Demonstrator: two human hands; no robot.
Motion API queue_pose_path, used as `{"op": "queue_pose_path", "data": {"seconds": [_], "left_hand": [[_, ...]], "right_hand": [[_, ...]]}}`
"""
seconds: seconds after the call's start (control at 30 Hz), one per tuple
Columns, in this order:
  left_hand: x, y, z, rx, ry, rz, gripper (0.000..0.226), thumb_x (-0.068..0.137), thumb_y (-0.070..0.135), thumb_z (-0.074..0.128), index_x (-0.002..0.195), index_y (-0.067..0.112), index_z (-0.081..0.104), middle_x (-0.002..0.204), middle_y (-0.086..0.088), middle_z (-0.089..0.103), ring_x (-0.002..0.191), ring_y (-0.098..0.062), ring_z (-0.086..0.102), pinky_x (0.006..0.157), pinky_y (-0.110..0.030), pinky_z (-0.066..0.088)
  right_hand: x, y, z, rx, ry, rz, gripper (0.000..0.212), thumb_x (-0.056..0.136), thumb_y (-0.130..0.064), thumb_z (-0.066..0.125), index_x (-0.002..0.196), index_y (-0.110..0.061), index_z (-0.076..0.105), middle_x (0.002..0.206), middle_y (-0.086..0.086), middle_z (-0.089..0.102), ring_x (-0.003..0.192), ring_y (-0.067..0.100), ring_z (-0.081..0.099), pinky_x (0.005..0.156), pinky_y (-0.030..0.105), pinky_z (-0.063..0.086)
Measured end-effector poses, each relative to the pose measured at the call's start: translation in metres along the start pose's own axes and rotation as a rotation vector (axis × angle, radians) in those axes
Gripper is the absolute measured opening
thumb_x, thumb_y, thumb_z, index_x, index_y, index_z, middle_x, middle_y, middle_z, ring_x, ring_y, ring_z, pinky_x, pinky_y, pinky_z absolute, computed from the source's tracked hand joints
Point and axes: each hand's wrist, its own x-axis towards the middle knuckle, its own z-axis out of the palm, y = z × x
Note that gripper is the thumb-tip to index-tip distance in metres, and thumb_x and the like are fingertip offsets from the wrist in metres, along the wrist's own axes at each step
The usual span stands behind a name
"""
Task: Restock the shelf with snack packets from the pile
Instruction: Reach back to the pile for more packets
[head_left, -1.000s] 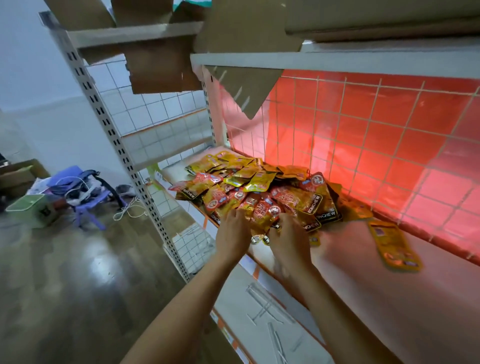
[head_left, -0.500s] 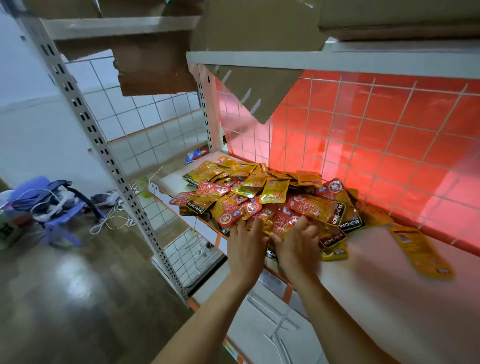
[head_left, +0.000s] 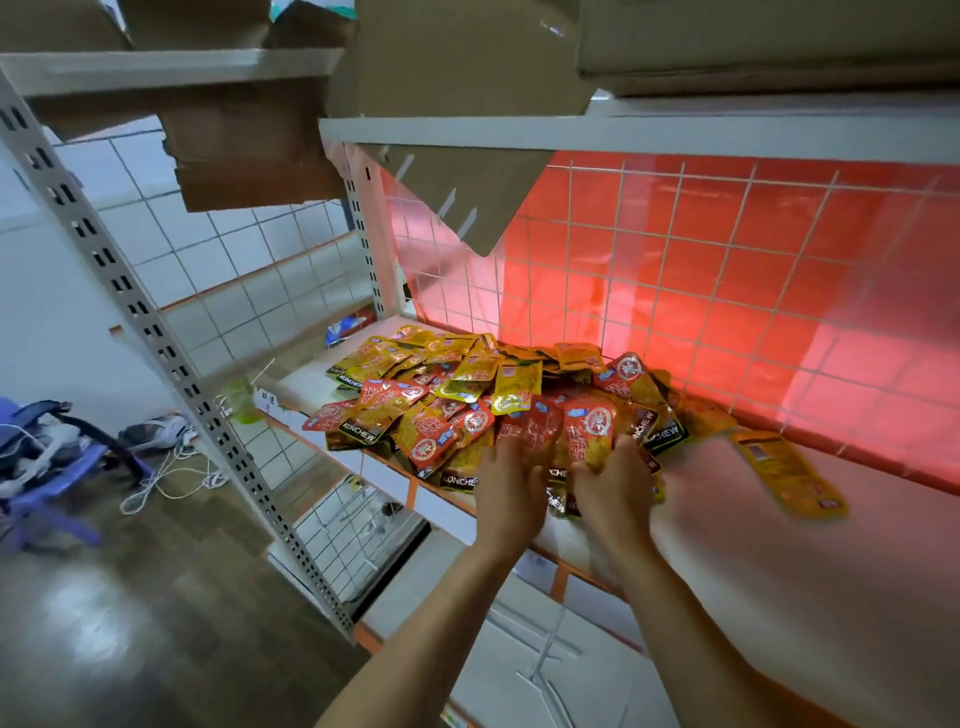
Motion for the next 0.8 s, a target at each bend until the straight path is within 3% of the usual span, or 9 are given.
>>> {"op": "queue_pose_path", "data": {"seconds": [0.07,0.2,0.3,0.4,0.5,0.63,0.8], "left_hand": [[-0.003,0.008,0.006,-0.143,-0.007,0.014,0.019,0.092,0.016,0.057,0.106,0.003,0.054,0.097,-0.014,0.064,0.09,-0.032,0.06,0.069,-0.035,0.043],[-0.012,0.033,0.021,-0.376,-0.061,-0.01,0.026,0.095,0.032,0.059,0.093,0.007,0.056,0.077,-0.007,0.066,0.072,-0.025,0.063,0.067,-0.047,0.052],[-0.02,0.051,0.04,-0.454,-0.119,0.001,0.025,0.093,0.032,0.061,0.085,0.009,0.058,0.071,-0.005,0.066,0.067,-0.015,0.063,0.063,-0.032,0.05],[-0.033,0.069,0.061,-0.443,-0.163,0.048,0.027,0.093,0.025,0.061,0.071,0.016,0.049,0.057,0.006,0.053,0.05,0.002,0.048,0.05,-0.012,0.032],[-0.048,0.09,0.081,-0.456,-0.249,0.059,0.015,0.093,0.02,0.059,0.079,0.014,0.057,0.065,0.008,0.058,0.058,0.003,0.053,0.053,-0.01,0.036],[-0.073,0.123,0.109,-0.502,-0.378,0.03,0.017,0.094,0.025,0.058,0.097,0.011,0.067,0.087,-0.003,0.072,0.08,-0.018,0.067,0.072,-0.034,0.054],[-0.119,0.174,0.143,-0.494,-0.488,0.042,0.017,0.085,0.016,0.058,0.098,0.011,0.068,0.09,-0.005,0.071,0.084,-0.025,0.066,0.076,-0.039,0.055]], "right_hand": [[0.0,0.005,-0.012,0.078,0.018,0.049,0.031,0.08,-0.014,0.063,0.109,-0.01,0.052,0.105,0.016,0.065,0.099,0.037,0.061,0.083,0.043,0.05],[-0.001,0.022,-0.041,0.137,0.05,0.08,0.019,0.087,-0.02,0.06,0.104,-0.011,0.056,0.098,0.013,0.068,0.093,0.035,0.062,0.078,0.039,0.049],[-0.005,0.037,-0.067,0.155,0.125,0.055,0.018,0.091,-0.02,0.057,0.105,-0.009,0.058,0.103,0.014,0.068,0.095,0.035,0.062,0.074,0.033,0.043],[-0.011,0.054,-0.097,0.154,0.195,0.077,0.024,0.092,-0.023,0.058,0.11,-0.008,0.059,0.109,0.014,0.067,0.1,0.034,0.061,0.082,0.036,0.045],[-0.019,0.075,-0.128,0.122,0.275,0.082,0.022,0.091,-0.025,0.061,0.107,-0.01,0.062,0.103,0.012,0.07,0.092,0.03,0.064,0.076,0.03,0.045],[-0.03,0.101,-0.173,0.117,0.338,0.099,0.02,0.092,-0.026,0.06,0.107,-0.013,0.062,0.104,0.005,0.069,0.08,0.01,0.058,0.072,0.022,0.044],[-0.05,0.136,-0.239,0.085,0.444,0.162,0.023,0.093,-0.026,0.059,0.109,-0.01,0.061,0.105,0.008,0.068,0.084,0.015,0.059,0.072,0.02,0.041]]}}
